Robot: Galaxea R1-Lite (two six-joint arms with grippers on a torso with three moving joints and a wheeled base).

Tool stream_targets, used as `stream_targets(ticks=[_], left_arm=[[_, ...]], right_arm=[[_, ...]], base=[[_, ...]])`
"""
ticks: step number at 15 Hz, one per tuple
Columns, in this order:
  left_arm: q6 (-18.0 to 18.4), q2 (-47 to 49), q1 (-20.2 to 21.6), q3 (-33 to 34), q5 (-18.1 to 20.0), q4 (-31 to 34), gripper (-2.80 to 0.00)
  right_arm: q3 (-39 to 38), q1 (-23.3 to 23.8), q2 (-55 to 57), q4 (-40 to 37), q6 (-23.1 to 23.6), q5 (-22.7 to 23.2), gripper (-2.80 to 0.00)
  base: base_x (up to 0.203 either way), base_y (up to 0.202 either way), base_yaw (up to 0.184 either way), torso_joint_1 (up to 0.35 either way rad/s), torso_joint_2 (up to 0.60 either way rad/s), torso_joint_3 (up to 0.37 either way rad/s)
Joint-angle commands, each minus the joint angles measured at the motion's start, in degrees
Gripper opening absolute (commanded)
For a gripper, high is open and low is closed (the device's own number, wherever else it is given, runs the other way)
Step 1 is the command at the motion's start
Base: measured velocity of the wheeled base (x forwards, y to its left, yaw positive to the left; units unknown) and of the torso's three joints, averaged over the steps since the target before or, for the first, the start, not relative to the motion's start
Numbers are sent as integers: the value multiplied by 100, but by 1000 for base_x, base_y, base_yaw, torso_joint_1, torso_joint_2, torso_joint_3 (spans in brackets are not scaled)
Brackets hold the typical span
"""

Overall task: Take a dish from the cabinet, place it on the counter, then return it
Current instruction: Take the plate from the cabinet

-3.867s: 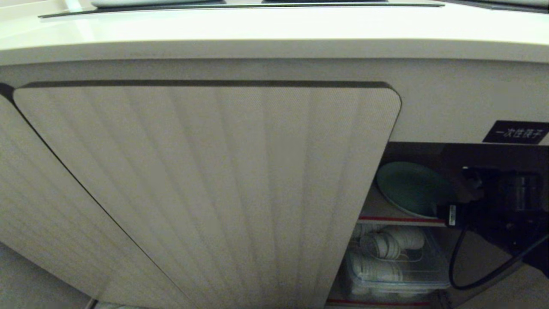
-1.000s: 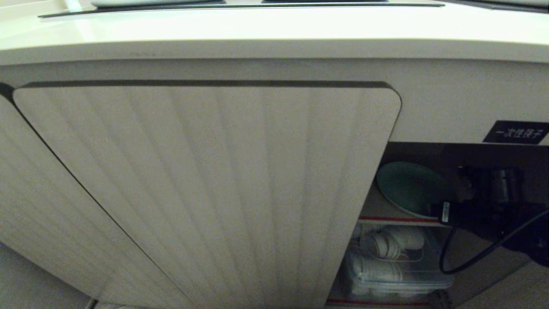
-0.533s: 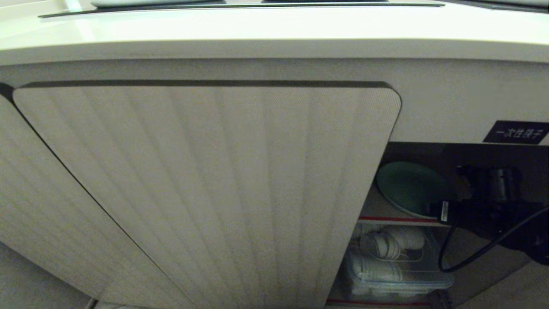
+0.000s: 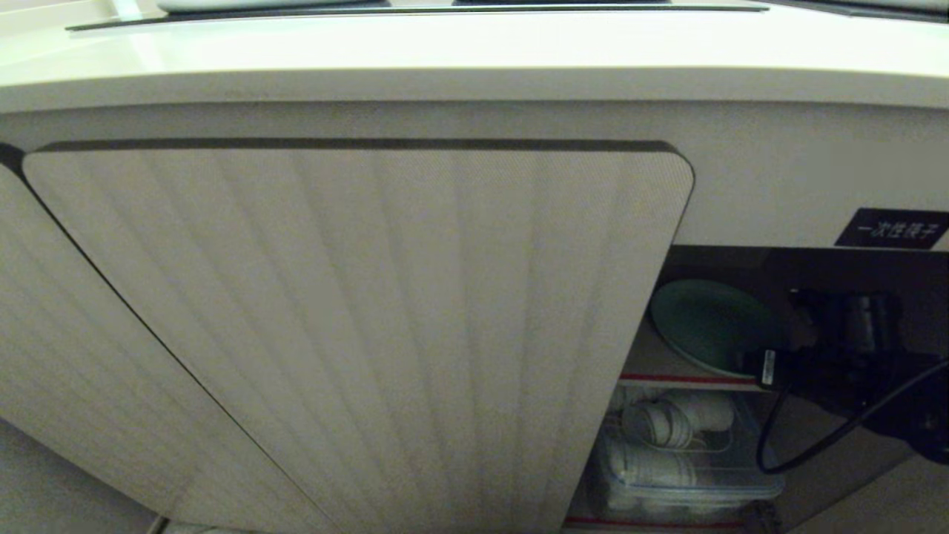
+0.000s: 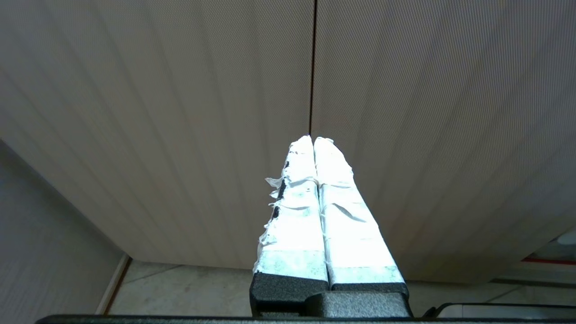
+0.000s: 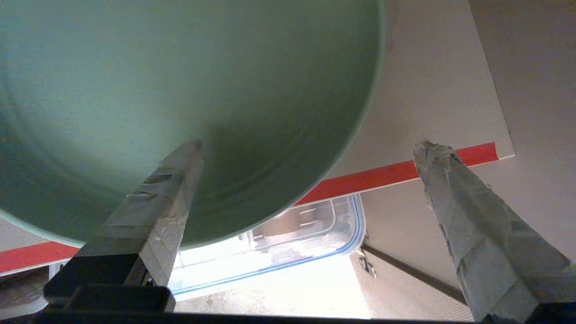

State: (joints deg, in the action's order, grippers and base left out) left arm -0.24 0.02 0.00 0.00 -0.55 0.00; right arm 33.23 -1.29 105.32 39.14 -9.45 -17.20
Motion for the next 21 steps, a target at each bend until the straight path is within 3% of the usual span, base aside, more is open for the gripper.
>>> stream_targets(ticks=[1,21], left_arm=[[-2,-2,0,0,2,0,-280],[-2,-2,0,0,2,0,-280]], right_arm=[[-84,-3,41,167,-4,-11,0],[79,-3,235,322,-22,-3,0]], base=[[0,0,0,0,0,0],[0,0,0,0,0,0]])
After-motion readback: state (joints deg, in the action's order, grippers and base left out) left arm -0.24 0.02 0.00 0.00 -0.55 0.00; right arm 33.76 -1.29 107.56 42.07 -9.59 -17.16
